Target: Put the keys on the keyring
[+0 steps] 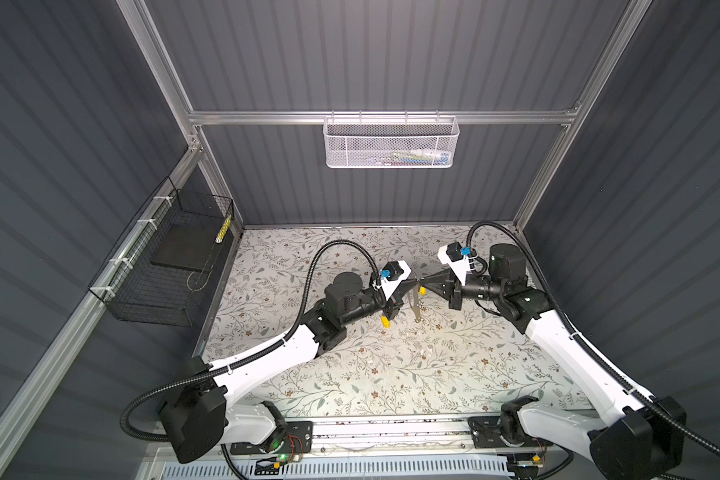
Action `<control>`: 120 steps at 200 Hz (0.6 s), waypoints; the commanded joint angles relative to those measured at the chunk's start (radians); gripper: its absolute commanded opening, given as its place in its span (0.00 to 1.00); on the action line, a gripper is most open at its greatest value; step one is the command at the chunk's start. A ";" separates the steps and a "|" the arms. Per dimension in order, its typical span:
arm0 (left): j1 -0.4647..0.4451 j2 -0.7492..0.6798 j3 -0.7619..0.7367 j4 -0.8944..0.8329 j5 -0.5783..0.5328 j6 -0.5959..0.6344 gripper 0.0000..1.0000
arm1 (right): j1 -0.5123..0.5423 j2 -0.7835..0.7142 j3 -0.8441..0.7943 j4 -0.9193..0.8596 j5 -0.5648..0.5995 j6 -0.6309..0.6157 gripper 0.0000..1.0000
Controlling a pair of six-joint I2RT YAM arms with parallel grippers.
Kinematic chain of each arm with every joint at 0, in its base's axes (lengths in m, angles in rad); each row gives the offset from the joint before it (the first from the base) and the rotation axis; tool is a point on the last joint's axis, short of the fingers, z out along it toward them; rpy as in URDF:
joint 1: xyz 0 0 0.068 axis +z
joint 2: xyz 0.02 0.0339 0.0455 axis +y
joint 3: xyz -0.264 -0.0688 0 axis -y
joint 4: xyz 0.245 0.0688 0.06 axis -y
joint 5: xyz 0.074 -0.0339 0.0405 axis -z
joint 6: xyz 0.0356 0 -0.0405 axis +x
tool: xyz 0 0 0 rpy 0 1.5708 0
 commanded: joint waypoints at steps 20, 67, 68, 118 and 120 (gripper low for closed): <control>0.009 -0.030 0.007 0.176 0.021 -0.047 0.00 | 0.034 0.016 0.009 -0.082 -0.126 -0.034 0.25; 0.020 -0.043 -0.006 0.180 0.021 -0.051 0.00 | 0.005 -0.070 -0.046 0.001 -0.016 0.030 0.34; 0.020 -0.043 -0.007 0.179 0.021 -0.051 0.00 | 0.003 -0.073 -0.047 0.005 -0.014 0.033 0.34; 0.029 -0.048 -0.014 0.181 0.040 -0.054 0.00 | -0.036 -0.158 -0.102 0.110 0.017 0.105 0.39; 0.029 -0.047 -0.015 0.181 0.042 -0.054 0.00 | -0.036 -0.158 -0.102 0.112 0.018 0.107 0.39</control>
